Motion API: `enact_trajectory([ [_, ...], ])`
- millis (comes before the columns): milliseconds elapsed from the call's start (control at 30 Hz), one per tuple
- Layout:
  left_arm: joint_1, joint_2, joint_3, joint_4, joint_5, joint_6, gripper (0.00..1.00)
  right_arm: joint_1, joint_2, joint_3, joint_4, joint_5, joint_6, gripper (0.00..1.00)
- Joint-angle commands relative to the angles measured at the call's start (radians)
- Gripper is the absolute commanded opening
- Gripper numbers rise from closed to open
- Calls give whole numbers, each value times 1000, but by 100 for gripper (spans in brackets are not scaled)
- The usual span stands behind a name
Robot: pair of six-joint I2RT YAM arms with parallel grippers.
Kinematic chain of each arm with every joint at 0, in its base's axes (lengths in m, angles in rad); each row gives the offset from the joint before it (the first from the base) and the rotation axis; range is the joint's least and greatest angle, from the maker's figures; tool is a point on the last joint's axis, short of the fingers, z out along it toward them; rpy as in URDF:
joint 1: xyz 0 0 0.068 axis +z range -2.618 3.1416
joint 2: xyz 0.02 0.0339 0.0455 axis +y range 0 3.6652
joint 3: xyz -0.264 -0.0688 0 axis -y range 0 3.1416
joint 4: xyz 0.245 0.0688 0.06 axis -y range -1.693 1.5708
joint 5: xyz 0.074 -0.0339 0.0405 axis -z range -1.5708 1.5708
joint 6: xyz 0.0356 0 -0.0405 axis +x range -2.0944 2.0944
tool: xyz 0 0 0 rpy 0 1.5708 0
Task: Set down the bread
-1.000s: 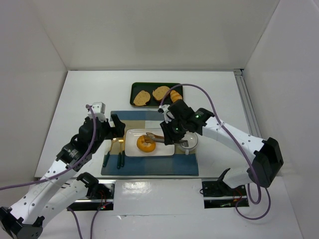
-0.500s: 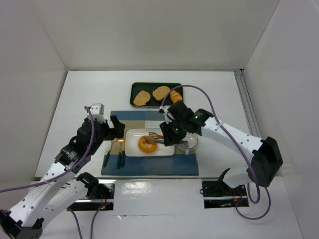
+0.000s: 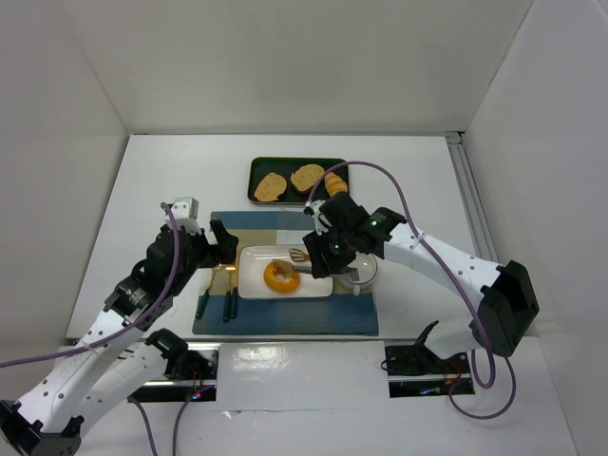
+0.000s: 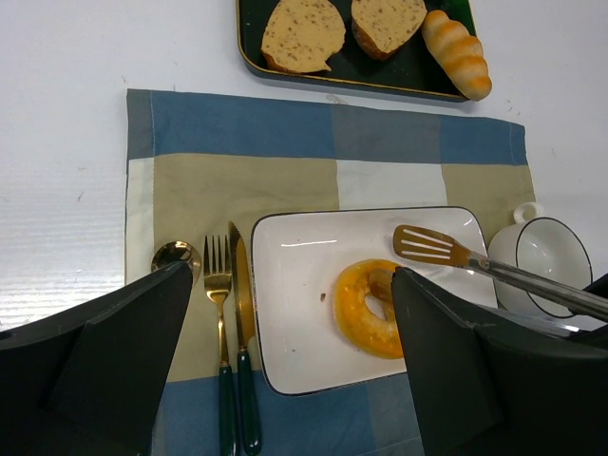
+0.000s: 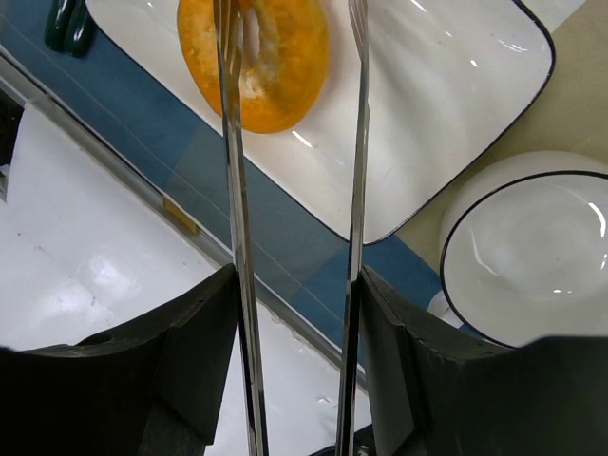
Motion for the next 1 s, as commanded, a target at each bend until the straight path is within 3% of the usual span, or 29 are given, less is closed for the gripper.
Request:
enact_trajectory([
  [0,5,-11,-3,24,4,8,100,8,5,56,27,37,-6,58],
  [333,5,-11,6,24,4,8,100,-21,82,237,-49,51,-65,58],
  [500,5,-11,15,15,4,8,100,-91,82,237,-51,83,-75,58],
  [700,5,-11,15,6,4,8,100,-274,82,236,44,106,-30,58],
  [967,5,-11,6,-3,4,8,100,-502,226,362,113,120,-30,58],
])
